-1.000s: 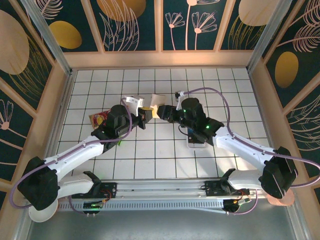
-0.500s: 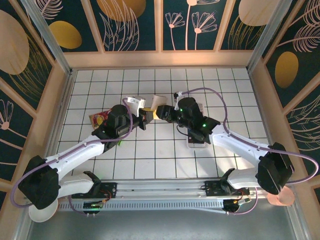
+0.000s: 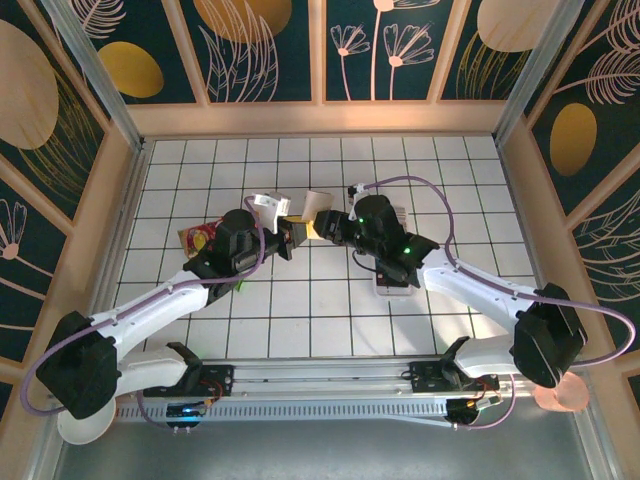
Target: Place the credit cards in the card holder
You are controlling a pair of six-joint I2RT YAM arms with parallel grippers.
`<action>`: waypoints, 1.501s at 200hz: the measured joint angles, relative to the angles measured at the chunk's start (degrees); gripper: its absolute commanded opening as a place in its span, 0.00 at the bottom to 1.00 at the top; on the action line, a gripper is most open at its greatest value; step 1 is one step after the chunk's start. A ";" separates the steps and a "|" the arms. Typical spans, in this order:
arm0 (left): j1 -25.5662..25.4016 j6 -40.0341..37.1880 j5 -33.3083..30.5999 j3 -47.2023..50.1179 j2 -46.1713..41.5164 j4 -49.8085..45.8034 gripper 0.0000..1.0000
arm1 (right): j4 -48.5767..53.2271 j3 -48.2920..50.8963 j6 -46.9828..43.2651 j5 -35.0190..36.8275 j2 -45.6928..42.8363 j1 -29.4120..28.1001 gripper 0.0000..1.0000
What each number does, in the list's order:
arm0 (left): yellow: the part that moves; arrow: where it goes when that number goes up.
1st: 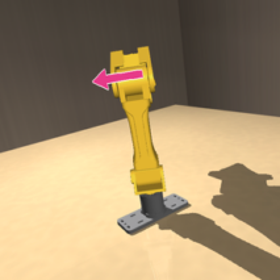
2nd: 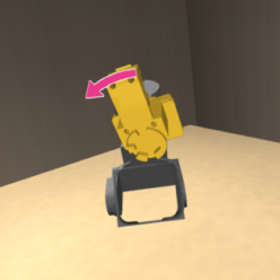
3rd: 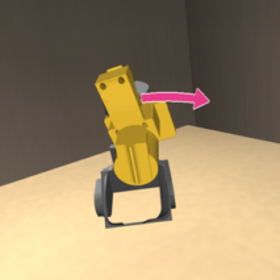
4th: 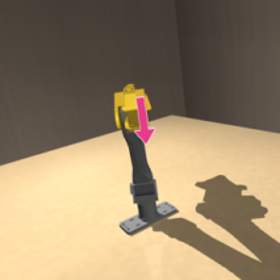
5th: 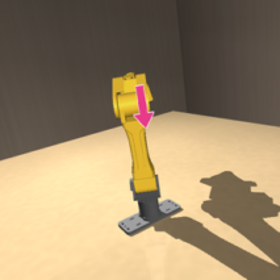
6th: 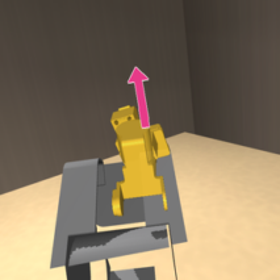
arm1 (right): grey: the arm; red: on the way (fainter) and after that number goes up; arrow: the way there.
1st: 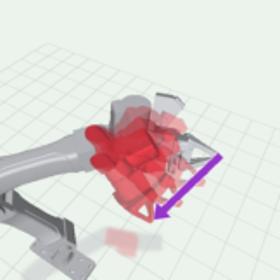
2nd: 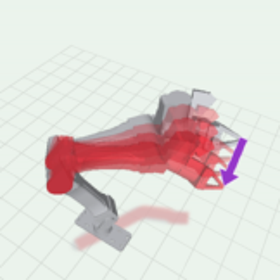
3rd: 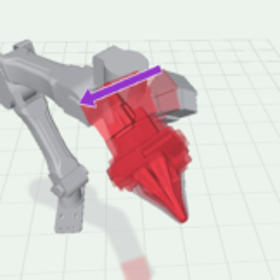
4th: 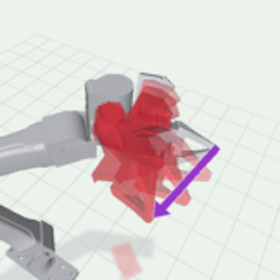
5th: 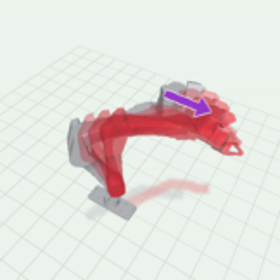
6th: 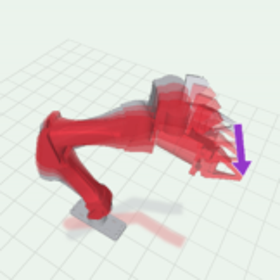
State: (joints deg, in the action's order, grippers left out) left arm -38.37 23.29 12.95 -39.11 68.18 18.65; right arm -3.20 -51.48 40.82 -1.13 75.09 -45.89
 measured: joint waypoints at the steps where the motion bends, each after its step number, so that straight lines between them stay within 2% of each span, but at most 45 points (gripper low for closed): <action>1: 0.00 0.00 -0.02 0.02 -0.02 0.00 0.00 | 0.00 0.00 -0.02 0.02 0.00 -0.04 0.41; 10: 0.00 0.11 -0.13 0.28 -0.22 -0.02 0.00 | 0.00 0.00 0.13 0.33 0.00 -0.31 0.37; 64: -0.02 0.11 -1.70 0.55 -0.31 -0.59 0.00 | 0.68 0.11 0.04 3.06 0.00 -0.61 0.30; 148: -0.07 0.55 -2.47 0.55 -0.31 -0.83 0.00 | 3.56 0.55 0.04 5.70 3.04 0.74 0.29; 189: -0.07 1.01 -2.47 0.66 -0.31 -0.87 0.00 | 3.58 0.59 0.02 5.90 3.41 0.74 0.33; 231: -0.07 5.42 -0.92 2.25 -0.20 -0.90 0.00 | 3.37 1.86 -0.68 6.29 2.43 0.79 0.34; 300: -0.07 10.93 0.74 4.85 -0.31 -0.76 0.00 | 1.42 4.24 -1.46 5.79 1.20 1.95 0.30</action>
State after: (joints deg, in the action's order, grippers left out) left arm -38.44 34.22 13.69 -34.26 67.88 17.89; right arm -1.78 -47.24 39.35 4.67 76.29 -43.94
